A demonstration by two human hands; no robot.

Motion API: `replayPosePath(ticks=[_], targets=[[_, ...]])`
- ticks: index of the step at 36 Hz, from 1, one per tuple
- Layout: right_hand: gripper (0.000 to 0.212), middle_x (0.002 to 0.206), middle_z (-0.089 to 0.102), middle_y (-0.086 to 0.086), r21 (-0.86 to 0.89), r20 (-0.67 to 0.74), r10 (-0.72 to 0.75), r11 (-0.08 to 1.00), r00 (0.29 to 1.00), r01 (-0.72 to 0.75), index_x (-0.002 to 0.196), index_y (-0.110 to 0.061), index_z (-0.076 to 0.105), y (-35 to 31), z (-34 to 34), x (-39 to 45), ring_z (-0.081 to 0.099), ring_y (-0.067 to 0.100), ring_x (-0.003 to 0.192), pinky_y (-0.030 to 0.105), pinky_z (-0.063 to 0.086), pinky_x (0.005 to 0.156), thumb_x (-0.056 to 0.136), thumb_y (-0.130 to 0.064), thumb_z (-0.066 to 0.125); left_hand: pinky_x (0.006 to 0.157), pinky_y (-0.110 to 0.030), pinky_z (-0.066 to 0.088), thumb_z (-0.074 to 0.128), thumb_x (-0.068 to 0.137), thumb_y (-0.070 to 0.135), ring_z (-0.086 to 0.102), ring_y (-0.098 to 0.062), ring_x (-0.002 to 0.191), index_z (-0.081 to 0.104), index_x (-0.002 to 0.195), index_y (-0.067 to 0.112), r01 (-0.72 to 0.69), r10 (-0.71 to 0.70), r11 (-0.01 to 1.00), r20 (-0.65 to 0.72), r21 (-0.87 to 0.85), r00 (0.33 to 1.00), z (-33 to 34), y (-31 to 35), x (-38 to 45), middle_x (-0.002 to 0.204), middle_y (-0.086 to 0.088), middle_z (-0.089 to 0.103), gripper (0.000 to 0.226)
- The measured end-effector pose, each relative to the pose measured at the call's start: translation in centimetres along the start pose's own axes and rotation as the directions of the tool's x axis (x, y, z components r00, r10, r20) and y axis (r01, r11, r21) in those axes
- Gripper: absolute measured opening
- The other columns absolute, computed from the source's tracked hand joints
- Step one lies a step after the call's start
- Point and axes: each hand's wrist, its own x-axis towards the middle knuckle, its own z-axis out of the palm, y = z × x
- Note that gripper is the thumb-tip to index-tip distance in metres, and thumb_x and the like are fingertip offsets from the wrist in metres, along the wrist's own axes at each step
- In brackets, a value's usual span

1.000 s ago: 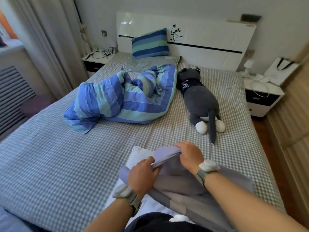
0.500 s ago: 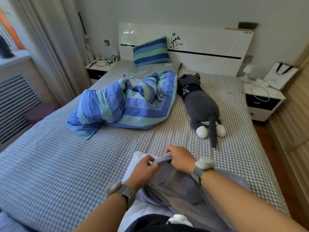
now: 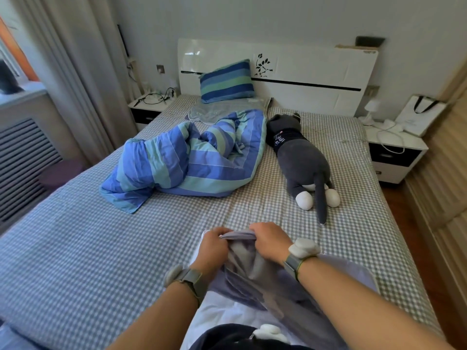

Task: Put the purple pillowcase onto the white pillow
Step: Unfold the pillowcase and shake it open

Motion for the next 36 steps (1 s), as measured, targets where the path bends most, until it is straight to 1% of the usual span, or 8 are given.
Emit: replayPosePath(ticks=[3, 7, 13, 20, 24, 27, 31, 36], targets=[[0.014, 0.094, 0.065, 0.009, 0.037, -0.065, 0.011, 0.999, 0.998, -0.009, 0.086, -0.018, 0.056, 0.1, -0.5, 0.3, 0.060, 0.033, 0.087, 0.041, 0.049, 0.071, 0.087, -0.009, 0.045, 0.070, -0.033, 0.057, 0.061, 0.089, 0.027, 0.067, -0.015, 0.076, 0.072, 0.083, 0.018, 0.005, -0.014, 0.995, 0.082, 0.103, 0.997, 0.0, -0.3, 0.1, 0.080, -0.003, 0.072, 0.015], [0.021, 0.100, 0.067, 0.007, 0.068, -0.075, 0.008, 0.998, 0.997, -0.003, 0.088, -0.021, 0.061, 0.5, -1.0, 0.4, 0.061, 0.028, 0.095, 0.035, 0.046, 0.073, 0.084, -0.005, 0.048, 0.067, -0.027, 0.051, 0.056, 0.081, 0.073, 0.063, -0.009, 0.071, 0.071, 0.083, 0.021, -0.112, 0.073, 0.842, 0.094, 0.528, 0.993, 0.3, -0.9, -0.1, 0.078, 0.002, 0.071, 0.054], [0.019, 0.102, 0.067, 0.011, 0.032, -0.036, -0.010, 0.999, 0.999, 0.011, 0.097, -0.013, 0.065, -0.1, 0.0, 0.4, 0.062, 0.031, 0.097, 0.035, 0.048, 0.075, 0.085, -0.006, 0.052, 0.071, -0.031, 0.046, 0.043, 0.095, 0.038, 0.067, -0.024, 0.092, 0.068, 0.101, 0.020, -0.030, 0.132, 0.611, -0.064, 0.791, 0.989, 1.1, -1.3, -1.0, 0.102, -0.004, 0.070, 0.031], [0.024, 0.118, 0.062, 0.011, -0.089, 0.018, 0.182, 0.980, 0.983, -0.180, 0.114, -0.015, 0.061, 0.2, 1.7, 0.2, 0.062, 0.032, 0.105, 0.038, 0.050, 0.080, 0.094, -0.019, 0.049, 0.093, -0.025, 0.044, 0.050, 0.089, 0.015, 0.051, -0.011, 0.121, 0.075, 0.102, 0.020, -0.311, 0.341, 0.813, 0.031, 0.492, 0.940, 0.6, -1.2, -1.4, 0.129, 0.005, 0.052, 0.028], [0.017, 0.107, 0.066, 0.009, 0.017, -0.150, 0.101, 0.995, 0.983, -0.100, 0.097, -0.018, 0.057, 0.2, 2.1, -0.3, 0.063, 0.034, 0.097, 0.038, 0.046, 0.072, 0.095, -0.022, 0.041, 0.086, -0.019, 0.044, 0.054, 0.091, 0.012, 0.057, -0.010, 0.098, 0.072, 0.118, 0.022, -0.334, 0.397, 0.861, -0.096, 0.383, 0.913, 0.7, -0.4, -1.8, 0.116, 0.006, 0.052, 0.033], [0.009, 0.097, 0.067, 0.010, 0.026, -0.261, 0.027, 0.999, 0.965, -0.021, 0.099, -0.021, 0.052, -0.2, 2.3, -0.4, 0.064, 0.037, 0.090, 0.036, 0.040, 0.064, 0.094, -0.022, 0.043, 0.071, -0.010, 0.038, 0.059, 0.088, 0.014, 0.054, -0.009, 0.087, 0.068, 0.106, 0.019, -0.272, 0.342, 0.882, -0.125, 0.384, 0.931, 0.5, 0.1, -1.6, 0.109, 0.006, 0.050, 0.021], [0.020, 0.094, 0.070, 0.006, -0.013, -0.341, -0.122, 0.992, 0.932, 0.126, 0.117, -0.020, 0.050, -1.5, 2.6, -0.4, 0.066, 0.030, 0.085, 0.034, 0.039, 0.064, 0.099, -0.027, 0.045, 0.065, -0.026, 0.040, 0.058, 0.084, 0.017, 0.052, -0.016, 0.074, 0.052, 0.082, 0.017, -0.241, 0.349, 0.846, -0.152, 0.475, 0.925, 1.3, 0.4, -1.5, 0.090, 0.005, 0.051, 0.006], [0.021, 0.067, 0.065, 0.000, -0.226, -0.467, -0.261, 0.959, 0.845, 0.171, 0.094, -0.020, 0.057, -2.4, 2.2, -1.4, 0.061, 0.022, 0.054, 0.031, 0.035, 0.046, 0.086, -0.020, 0.037, 0.061, -0.029, 0.033, 0.049, 0.091, 0.020, 0.052, -0.016, 0.062, 0.042, 0.073, 0.020, -0.151, 0.321, 0.813, -0.217, 0.562, 0.922, 0.5, -0.5, -1.2, 0.067, 0.007, 0.052, 0.019]])
